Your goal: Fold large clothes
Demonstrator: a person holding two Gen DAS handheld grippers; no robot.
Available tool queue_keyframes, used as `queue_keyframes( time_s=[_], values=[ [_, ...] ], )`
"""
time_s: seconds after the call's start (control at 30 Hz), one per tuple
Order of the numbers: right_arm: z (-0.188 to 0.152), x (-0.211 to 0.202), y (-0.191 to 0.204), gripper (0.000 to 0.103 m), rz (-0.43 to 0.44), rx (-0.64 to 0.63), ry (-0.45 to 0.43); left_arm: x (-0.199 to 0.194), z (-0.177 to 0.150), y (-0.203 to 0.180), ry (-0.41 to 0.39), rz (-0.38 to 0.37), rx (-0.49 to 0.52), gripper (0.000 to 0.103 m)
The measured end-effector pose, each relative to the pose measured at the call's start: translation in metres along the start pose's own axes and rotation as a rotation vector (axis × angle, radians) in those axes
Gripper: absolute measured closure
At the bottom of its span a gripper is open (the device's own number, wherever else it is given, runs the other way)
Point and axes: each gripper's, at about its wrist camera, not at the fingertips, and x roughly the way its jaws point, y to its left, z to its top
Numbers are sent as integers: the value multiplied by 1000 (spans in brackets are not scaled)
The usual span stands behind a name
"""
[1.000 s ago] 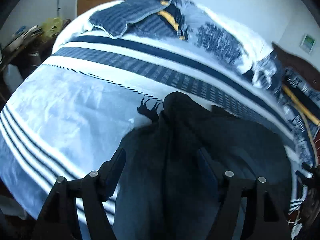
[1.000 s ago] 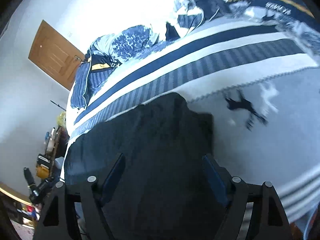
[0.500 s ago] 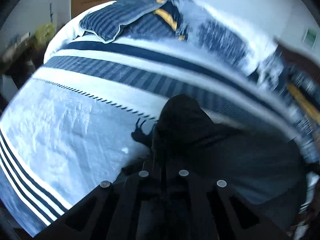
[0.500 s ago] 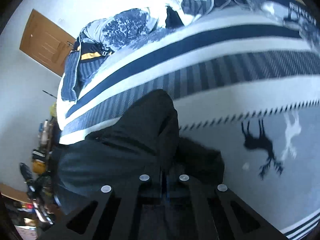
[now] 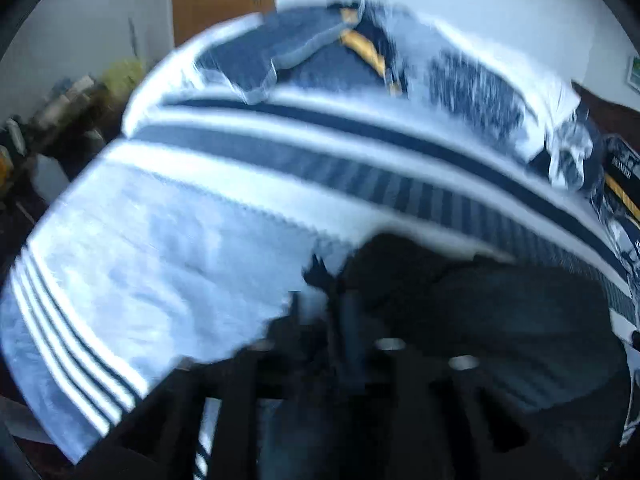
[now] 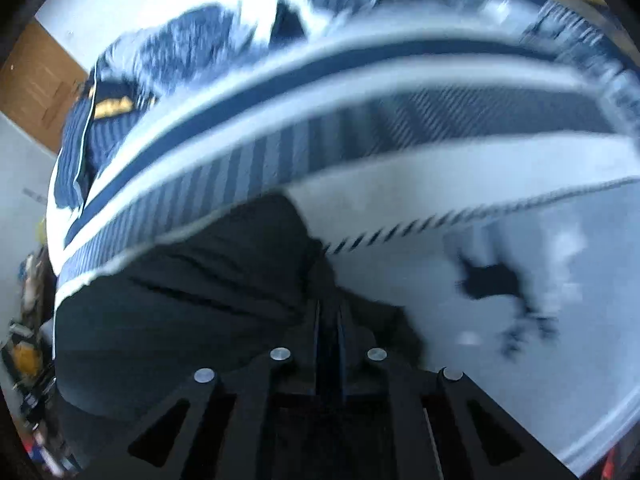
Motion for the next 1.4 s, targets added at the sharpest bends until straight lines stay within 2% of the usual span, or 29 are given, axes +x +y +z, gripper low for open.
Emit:
queue_keyframes(
  time_s=[0.03,0.07,0.1,0.17,0.27,0.3,0.37,0.4,0.43,0.47,0.6,0.67,0.83,0.9,0.93,0.97,1.0,1.03,1.07,1.13,1.23,1.27,1.3,1.37,1.4],
  values=[
    [-3,-13,8,69,7,-9,-25,-16,-2,-5,-40,-8,5,40],
    [-9,-29,24,35,48,-41,-59,-29,-6,-14,-73,-24,13,27],
    [-16,-40,40,22,94,-80,-84,-38,-10,-24,-89,-35,27,25],
    [-28,-47,74,22,153,-146,-83,-43,-20,-54,-62,-49,77,25],
    [-50,-32,131,22,292,-241,-26,-36,-40,-102,-8,-50,171,25],
    [-59,-23,148,22,308,-274,-3,-32,-49,-119,2,-35,208,25],
    [-75,-9,172,22,280,-346,13,-18,-60,-141,21,66,284,25],
    [-81,0,179,22,233,-390,-7,-6,-66,-146,29,125,324,24],
    [-85,4,183,22,186,-411,-21,2,-68,-145,33,152,325,22],
    [-86,15,179,22,131,-415,-22,7,-69,-139,33,160,309,21],
    [-74,34,143,23,95,-352,-26,24,-63,-111,32,139,214,11],
    [-64,41,125,23,51,-323,-37,32,-60,-101,31,137,187,10],
    [-52,59,104,24,67,-273,-22,51,-51,-103,63,140,177,10],
    [-49,56,109,26,26,-276,14,39,-47,-105,102,152,193,10],
    [-48,50,112,27,9,-278,0,26,-44,-103,68,133,187,10],
    [-46,38,117,27,27,-276,-36,7,-41,-99,-11,90,164,10],
    [-45,17,121,27,97,-265,-92,-2,-39,-97,-48,73,150,10],
    [-42,7,126,26,148,-255,-108,-9,-33,-97,-82,59,140,10],
    [-37,3,134,26,195,-246,-105,-9,-27,-101,-84,67,148,10],
    [-27,12,155,26,231,-260,-51,7,-17,-109,-56,118,183,10],
    [-13,56,171,26,176,-275,36,55,-12,-102,9,211,229,10],
    [-9,72,166,26,140,-266,58,68,-13,-92,34,211,211,10],
    [-6,83,156,26,105,-248,61,80,-14,-77,70,177,149,8],
    [-2,98,139,25,92,-217,49,89,-19,-40,102,5,-70,8],
    [-1,100,130,25,95,-205,39,93,-21,-31,110,-20,-122,8]
  ],
)
